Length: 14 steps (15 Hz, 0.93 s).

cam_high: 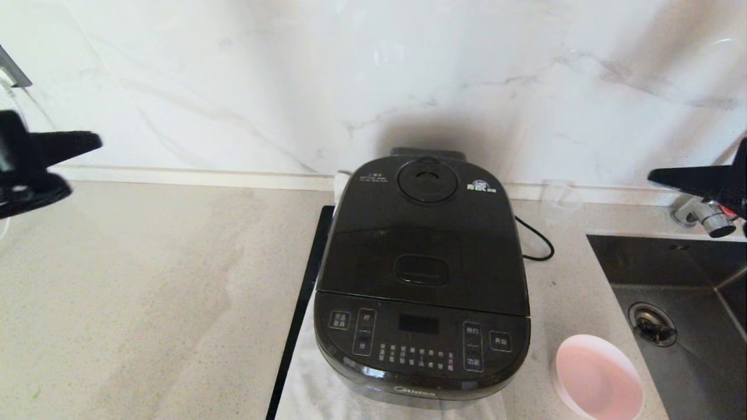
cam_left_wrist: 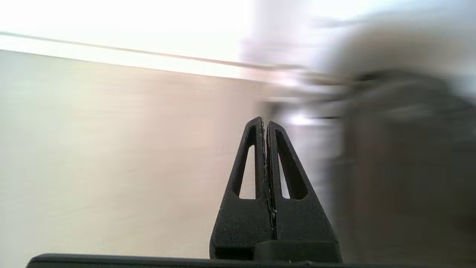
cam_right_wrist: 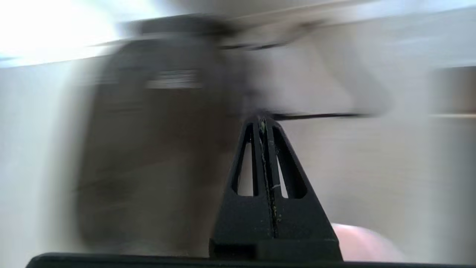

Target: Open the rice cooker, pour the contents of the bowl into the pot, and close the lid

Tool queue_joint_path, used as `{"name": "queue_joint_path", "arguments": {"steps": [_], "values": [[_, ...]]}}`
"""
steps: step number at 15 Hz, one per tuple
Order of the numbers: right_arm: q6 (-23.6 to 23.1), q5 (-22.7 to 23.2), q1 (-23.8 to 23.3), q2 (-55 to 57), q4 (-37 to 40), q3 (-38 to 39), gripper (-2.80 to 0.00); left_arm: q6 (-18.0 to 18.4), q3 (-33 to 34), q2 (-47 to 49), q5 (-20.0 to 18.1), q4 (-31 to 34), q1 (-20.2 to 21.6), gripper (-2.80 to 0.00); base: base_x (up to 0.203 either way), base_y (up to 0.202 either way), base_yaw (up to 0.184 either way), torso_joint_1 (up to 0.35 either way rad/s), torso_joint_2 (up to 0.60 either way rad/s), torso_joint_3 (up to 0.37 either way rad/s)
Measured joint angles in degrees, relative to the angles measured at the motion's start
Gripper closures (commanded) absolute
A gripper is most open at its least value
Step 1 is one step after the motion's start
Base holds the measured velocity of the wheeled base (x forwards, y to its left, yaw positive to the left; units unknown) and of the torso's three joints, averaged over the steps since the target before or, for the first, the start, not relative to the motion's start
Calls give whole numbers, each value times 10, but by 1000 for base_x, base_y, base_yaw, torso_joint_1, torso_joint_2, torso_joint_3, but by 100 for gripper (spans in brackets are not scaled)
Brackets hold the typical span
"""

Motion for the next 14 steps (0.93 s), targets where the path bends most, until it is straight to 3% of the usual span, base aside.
{"name": "queue_joint_path", "arguments": {"steps": [3, 5, 7, 11, 14], "values": [[-64, -136, 2, -50, 12, 56, 0, 79, 127, -161, 56, -10, 64, 0, 0, 0, 0, 0, 0, 0], [-92, -188, 3, -84, 38, 77, 0, 97, 207, -269, 66, -12, 109, 0, 0, 0, 0, 0, 0, 0], [-102, -209, 5, -114, 47, 92, 0, 106, 281, -375, 62, -8, 139, 0, 0, 0, 0, 0, 0, 0], [-133, -210, 43, -160, 46, 150, 0, 107, 444, -546, -17, 15, 162, 0, 0, 0, 0, 0, 0, 0], [-134, -207, 57, -171, 44, 162, 0, 77, 551, -593, -95, -17, 165, 0, 0, 0, 0, 0, 0, 0]]}}
